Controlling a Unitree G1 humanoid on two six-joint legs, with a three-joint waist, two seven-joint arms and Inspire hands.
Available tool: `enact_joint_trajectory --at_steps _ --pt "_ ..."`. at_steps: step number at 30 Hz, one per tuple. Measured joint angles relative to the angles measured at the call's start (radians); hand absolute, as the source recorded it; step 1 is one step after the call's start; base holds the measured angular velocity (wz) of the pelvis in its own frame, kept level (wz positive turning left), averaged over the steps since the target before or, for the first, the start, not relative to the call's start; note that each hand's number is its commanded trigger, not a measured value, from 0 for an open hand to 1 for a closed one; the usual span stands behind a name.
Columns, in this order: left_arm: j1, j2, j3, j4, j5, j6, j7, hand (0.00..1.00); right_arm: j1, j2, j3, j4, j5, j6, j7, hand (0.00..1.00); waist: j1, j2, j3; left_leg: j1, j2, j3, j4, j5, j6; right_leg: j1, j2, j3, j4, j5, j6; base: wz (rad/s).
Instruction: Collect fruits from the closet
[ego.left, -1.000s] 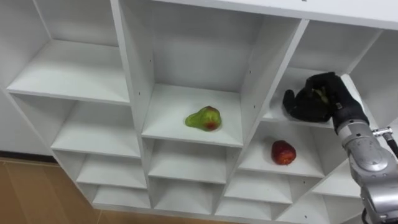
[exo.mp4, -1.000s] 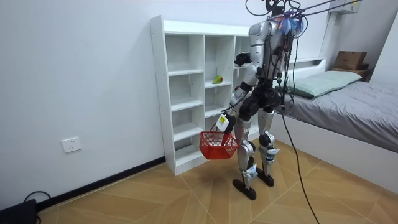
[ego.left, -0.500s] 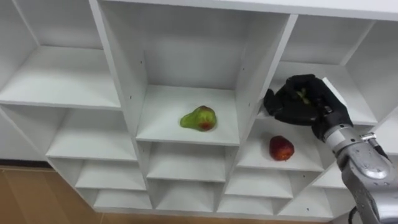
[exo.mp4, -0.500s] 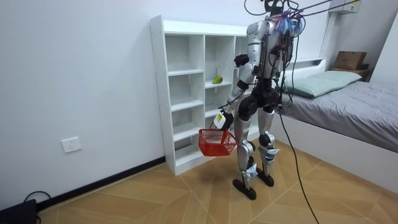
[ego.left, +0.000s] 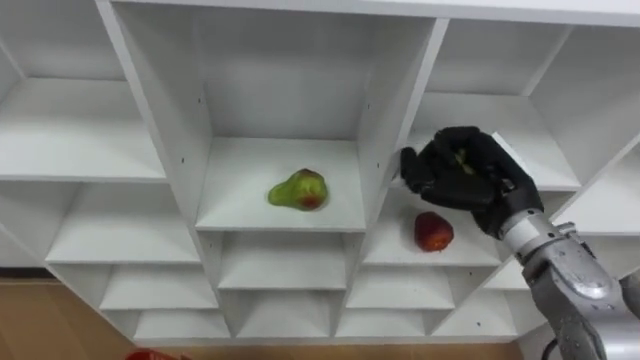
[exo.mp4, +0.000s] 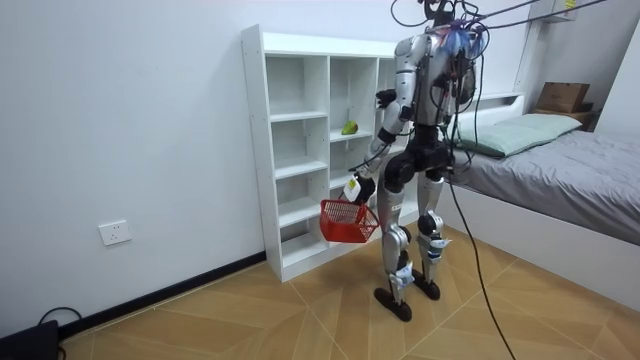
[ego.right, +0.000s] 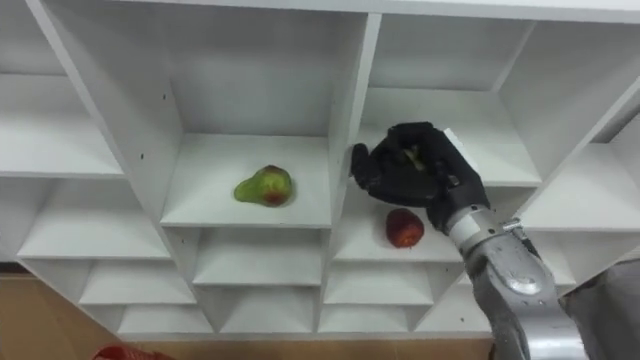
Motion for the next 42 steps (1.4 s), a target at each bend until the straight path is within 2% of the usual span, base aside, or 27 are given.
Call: enact_joint_trajectory --at_steps 2,4,5,7,9,13,15,18,19,21,29,35,37,42 --pt "-0.012 -0.006 -0.002 -0.004 -0.015 0.0 0.0 1.0 0.026 0.0 0.055 0.032 0.006 0.015 0.028 1.0 0.002 0.0 0.0012 -0.009 0.001 0.0 0.001 0.0 -0.003 -0.006 -0.001 -0.009 0.0 0.001 -0.002 0.09" --pt "-0.029 -0.011 -0.01 -0.024 -0.057 -0.003 -0.007 1.0 0.037 0.01 0.155 0.069 -0.007 0.057 0.079 1.0 0.014 -0.003 0.0014 -0.04 -0.001 -0.001 0.003 0.001 -0.006 -0.034 -0.003 -0.015 0.003 0.009 -0.005 0.06" --pt "-0.035 -0.013 -0.013 -0.024 -0.062 -0.003 -0.01 1.0 0.038 0.013 0.177 0.076 -0.008 0.067 0.095 1.0 0.016 0.0 0.0039 -0.048 -0.001 -0.002 0.004 0.001 -0.005 -0.037 -0.002 -0.017 0.002 0.012 -0.005 0.05" --pt "-0.067 -0.013 -0.044 -0.002 -0.076 -0.005 -0.028 1.0 0.035 0.02 0.239 0.115 -0.006 0.074 0.16 1.0 0.032 0.008 0.0119 -0.068 -0.004 -0.009 0.015 0.004 0.0 -0.048 -0.003 -0.025 0.002 0.02 -0.002 0.1" --pt "-0.075 -0.015 -0.048 0.003 -0.076 -0.006 -0.031 1.0 0.032 0.027 0.255 0.139 -0.007 0.074 0.191 1.0 0.037 0.005 0.0127 -0.075 -0.005 -0.019 0.018 0.006 0.002 -0.05 -0.006 -0.034 0.001 0.022 -0.001 0.15" --pt "-0.076 -0.019 -0.05 0.004 -0.076 -0.006 -0.029 1.0 0.014 0.026 0.261 0.147 0.007 0.074 0.219 1.0 0.036 0.001 0.0127 -0.1 -0.015 -0.037 0.017 0.017 0.002 -0.07 -0.007 -0.037 -0.001 0.023 -0.001 0.1" --pt "-0.08 -0.02 -0.055 0.004 -0.076 -0.006 -0.029 1.0 0.014 0.025 0.262 0.147 0.032 0.074 0.219 1.0 0.036 -0.004 0.0103 -0.106 -0.016 -0.04 0.016 0.019 0.002 -0.074 -0.007 -0.038 -0.001 0.023 -0.001 0.05" --pt "-0.083 -0.021 -0.067 0.004 -0.076 -0.009 -0.028 1.0 0.013 0.026 0.263 0.145 0.087 0.071 0.226 1.0 0.036 -0.007 0.0116 -0.106 -0.017 -0.042 0.016 0.02 0.002 -0.078 -0.008 -0.037 -0.001 0.023 0.0 0.0" --pt "-0.086 -0.021 -0.067 0.004 -0.076 -0.016 -0.027 1.0 0.013 0.026 0.263 0.144 0.097 0.067 0.226 1.0 0.034 -0.011 0.0154 -0.108 -0.018 -0.042 0.017 0.02 0.002 -0.079 -0.009 -0.039 -0.001 0.022 0.0 0.0" --pt "-0.095 -0.021 -0.068 0.003 -0.076 -0.025 -0.025 1.0 0.013 0.026 0.263 0.144 0.109 0.066 0.226 1.0 0.035 -0.015 0.0171 -0.117 -0.018 -0.042 0.017 0.02 0.002 -0.086 -0.01 -0.04 -0.001 0.022 0.001 0.0" --pt "-0.12 -0.025 -0.087 0.002 -0.117 -0.034 -0.017 1.0 0.012 0.028 0.284 0.171 0.114 0.062 0.226 1.0 0.033 -0.019 0.0183 -0.14 -0.02 -0.043 0.017 0.02 0.003 -0.109 -0.013 -0.044 0.002 0.022 0.001 0.0" --pt "-0.129 -0.034 -0.127 -0.029 -0.116 -0.04 -0.02 1.0 0.009 0.033 0.284 0.282 0.115 0.061 0.203 1.0 0.012 -0.008 0.0242 -0.164 -0.02 -0.057 0.033 0.02 0.003 -0.119 -0.022 -0.067 0.006 0.022 0.001 0.1" --pt "-0.129 -0.045 -0.127 -0.048 -0.117 -0.04 -0.02 1.0 0.008 0.04 0.283 0.317 0.12 0.06 0.202 1.0 0.009 0.003 0.0249 -0.175 -0.019 -0.057 0.035 0.02 0.003 -0.132 -0.022 -0.072 0.018 0.022 0.001 0.0" --pt "-0.148 -0.073 -0.13 -0.059 -0.118 -0.043 -0.019 1.0 0.009 0.077 0.281 0.382 0.17 0.056 0.189 1.0 -0.007 0.021 0.0205 -0.2 -0.022 -0.068 0.051 0.021 0.005 -0.145 -0.029 -0.092 0.024 0.022 0.001 0.07"
